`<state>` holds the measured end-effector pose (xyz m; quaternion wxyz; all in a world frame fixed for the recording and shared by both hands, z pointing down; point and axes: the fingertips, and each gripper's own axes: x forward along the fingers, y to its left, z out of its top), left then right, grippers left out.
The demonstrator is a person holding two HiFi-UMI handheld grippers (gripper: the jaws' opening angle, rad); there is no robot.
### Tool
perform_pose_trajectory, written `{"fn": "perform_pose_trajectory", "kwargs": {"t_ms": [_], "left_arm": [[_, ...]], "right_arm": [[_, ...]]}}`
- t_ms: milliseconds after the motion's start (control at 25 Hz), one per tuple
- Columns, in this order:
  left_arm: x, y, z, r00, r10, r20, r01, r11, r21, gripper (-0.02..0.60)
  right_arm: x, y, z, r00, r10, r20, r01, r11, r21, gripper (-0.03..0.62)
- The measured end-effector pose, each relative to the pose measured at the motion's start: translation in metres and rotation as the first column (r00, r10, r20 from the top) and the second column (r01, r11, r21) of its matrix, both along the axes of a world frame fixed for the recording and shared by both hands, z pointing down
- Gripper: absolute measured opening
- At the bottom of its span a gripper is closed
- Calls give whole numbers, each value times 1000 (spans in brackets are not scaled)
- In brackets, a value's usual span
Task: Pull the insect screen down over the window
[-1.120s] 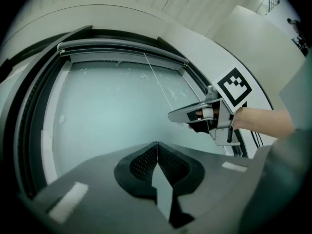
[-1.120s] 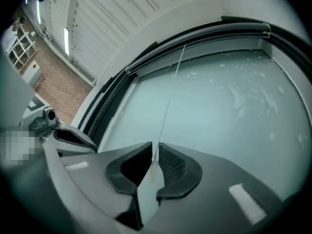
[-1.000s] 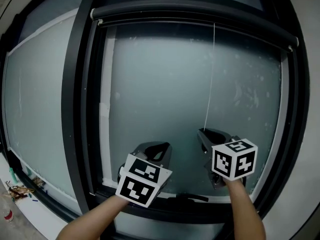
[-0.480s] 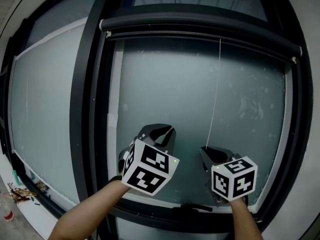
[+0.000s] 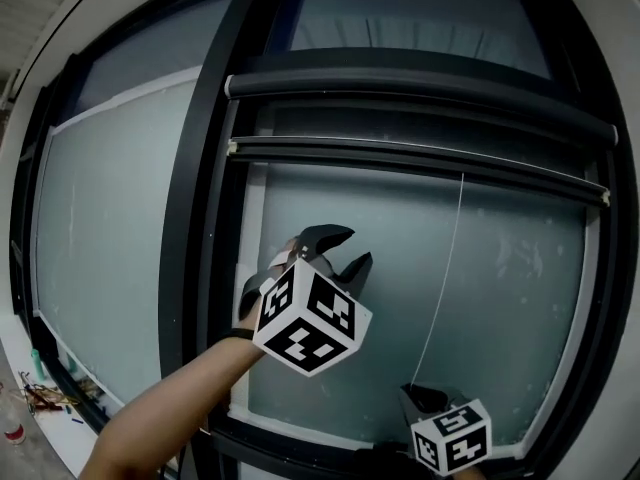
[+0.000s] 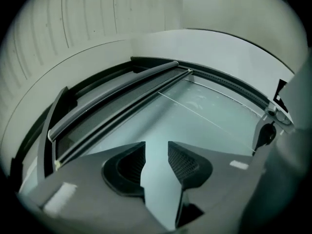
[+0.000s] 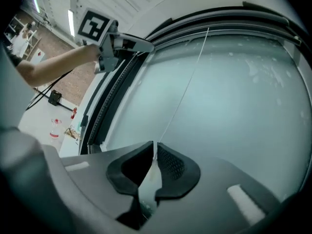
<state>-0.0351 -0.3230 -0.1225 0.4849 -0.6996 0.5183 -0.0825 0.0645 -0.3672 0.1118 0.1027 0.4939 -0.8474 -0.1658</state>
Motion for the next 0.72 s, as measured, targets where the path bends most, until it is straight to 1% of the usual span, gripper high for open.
{"fn": "perform_pose_trajectory", "kwargs": {"t_ms": [80, 160, 240, 280, 360, 480, 560, 640, 720], "left_arm": [[-1, -5, -9, 999, -31, 41, 30, 999, 24, 163], [-3, -11, -15, 992, -76, 98, 70, 996, 54, 199], [-7, -17, -24, 978, -133, 159, 119, 988, 95, 235], [-8, -20, -31, 969, -163, 187, 143, 983, 115, 242], [-8, -27, -44, 944, -227, 240, 192, 968, 159, 249], [-4, -39, -55, 892, -331, 309, 266, 935, 233, 265], [-4, -48, -58, 868, -364, 339, 295, 926, 236, 273], [-6, -55, -63, 847, -377, 374, 313, 923, 223, 276], [-6, -62, -61, 819, -395, 416, 331, 918, 220, 273]], "right_arm": [[0, 2, 11, 999, -8, 32, 8, 1000, -7, 32], [-1, 7, 14, 999, -1, 33, 1, 1000, -5, 32], [-3, 8, 16, 1000, 11, 11, -11, 1000, -2, 32], [-3, 8, 17, 1000, 16, 2, -16, 1000, -1, 32], [-1, 6, 20, 1000, 18, -5, -18, 1000, -4, 32], [5, 1, 36, 999, 27, -19, -27, 1000, -1, 32], [7, -1, 43, 999, 35, -28, -35, 999, 0, 32], [7, 0, 42, 999, 34, -31, -35, 999, -12, 34], [7, -1, 44, 999, 30, -43, -32, 999, -29, 32]]}}
